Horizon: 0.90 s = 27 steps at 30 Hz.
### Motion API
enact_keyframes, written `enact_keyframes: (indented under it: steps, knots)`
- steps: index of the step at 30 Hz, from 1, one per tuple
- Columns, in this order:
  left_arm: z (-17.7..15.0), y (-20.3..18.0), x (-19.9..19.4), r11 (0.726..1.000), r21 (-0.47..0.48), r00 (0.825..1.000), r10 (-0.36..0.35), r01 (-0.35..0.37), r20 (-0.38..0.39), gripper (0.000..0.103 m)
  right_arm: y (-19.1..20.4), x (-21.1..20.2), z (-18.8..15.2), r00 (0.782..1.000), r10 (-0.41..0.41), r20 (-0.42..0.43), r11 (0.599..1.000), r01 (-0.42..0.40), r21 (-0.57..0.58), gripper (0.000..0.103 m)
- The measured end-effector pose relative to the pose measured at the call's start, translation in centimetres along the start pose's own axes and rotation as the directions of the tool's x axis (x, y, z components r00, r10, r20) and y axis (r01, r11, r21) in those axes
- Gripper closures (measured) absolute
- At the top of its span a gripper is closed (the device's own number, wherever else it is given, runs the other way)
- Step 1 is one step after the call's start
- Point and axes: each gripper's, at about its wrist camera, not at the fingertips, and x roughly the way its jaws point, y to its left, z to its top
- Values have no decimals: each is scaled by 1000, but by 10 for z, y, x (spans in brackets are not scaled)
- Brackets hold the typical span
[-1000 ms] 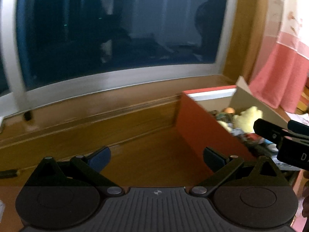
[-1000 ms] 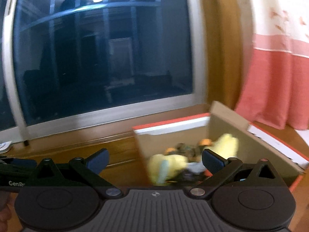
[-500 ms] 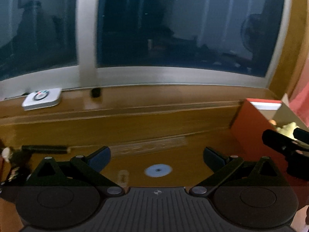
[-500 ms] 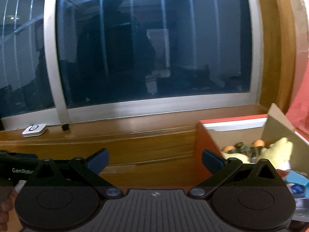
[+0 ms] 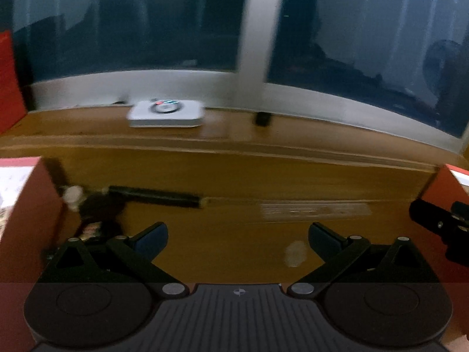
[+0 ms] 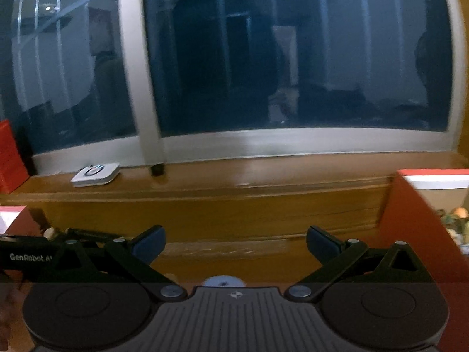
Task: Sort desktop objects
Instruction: 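Lower both tools toward the small figurine and white plastic piece on the desk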
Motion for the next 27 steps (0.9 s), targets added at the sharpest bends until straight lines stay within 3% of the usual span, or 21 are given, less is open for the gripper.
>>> enact_keyframes:
  steps: [13, 23, 27]
  knots:
    - [-15, 90, 21, 987, -128, 994, 89, -96, -59, 0, 60, 57, -25, 991, 39, -131, 998, -45, -40, 0]
    - [-23, 122, 39, 986, -99, 988, 126, -135, -91, 0, 105, 85, -36, 977, 102, -185, 988, -121, -93, 0]
    - [-27, 128, 45, 991, -75, 991, 101, -108, -87, 0, 121, 95, -39, 969, 116, -216, 982, -145, -120, 0]
